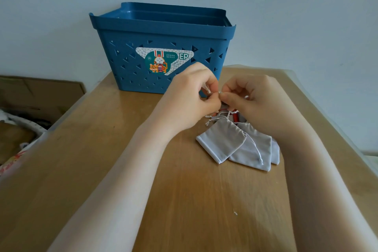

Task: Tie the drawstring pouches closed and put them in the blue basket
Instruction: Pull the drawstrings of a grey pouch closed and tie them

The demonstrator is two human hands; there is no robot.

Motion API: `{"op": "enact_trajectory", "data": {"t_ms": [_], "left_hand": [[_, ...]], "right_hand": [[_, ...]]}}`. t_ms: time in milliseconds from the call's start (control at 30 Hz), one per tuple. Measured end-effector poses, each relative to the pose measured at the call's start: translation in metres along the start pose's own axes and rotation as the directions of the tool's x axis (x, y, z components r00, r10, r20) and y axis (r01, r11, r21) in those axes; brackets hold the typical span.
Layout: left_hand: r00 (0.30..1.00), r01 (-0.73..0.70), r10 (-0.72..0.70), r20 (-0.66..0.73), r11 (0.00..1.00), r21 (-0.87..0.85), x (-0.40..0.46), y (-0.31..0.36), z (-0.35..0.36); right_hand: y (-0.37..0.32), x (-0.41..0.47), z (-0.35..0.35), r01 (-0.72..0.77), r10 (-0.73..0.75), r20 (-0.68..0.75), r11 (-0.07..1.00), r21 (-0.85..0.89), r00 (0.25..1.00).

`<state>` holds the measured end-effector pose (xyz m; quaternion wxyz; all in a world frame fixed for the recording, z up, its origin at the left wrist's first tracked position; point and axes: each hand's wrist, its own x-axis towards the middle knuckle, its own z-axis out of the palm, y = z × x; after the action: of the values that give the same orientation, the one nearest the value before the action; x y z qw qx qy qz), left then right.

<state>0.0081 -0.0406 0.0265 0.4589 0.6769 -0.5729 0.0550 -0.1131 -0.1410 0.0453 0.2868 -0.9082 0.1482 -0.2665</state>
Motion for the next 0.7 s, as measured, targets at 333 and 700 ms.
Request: {"op": "enact_trajectory", "data": {"t_ms": [333, 700], "left_hand": [[0.985, -0.143, 0.154, -0.080, 0.981, 0.134, -0.003, -0.004, 0.001], [0.973, -0.177, 0.191, -0.132, 0.978, 0.111, -0.004, -0.007, 0.007]], "right_hand": [[-0.004, 0.001, 0.007, -0.148, 0.156, -0.004, 0.944, 0.293, 0.988], [0.005, 0.002, 0.006, -0.188, 0.197, 0.040, 0.824, 0.535, 0.980]]}}
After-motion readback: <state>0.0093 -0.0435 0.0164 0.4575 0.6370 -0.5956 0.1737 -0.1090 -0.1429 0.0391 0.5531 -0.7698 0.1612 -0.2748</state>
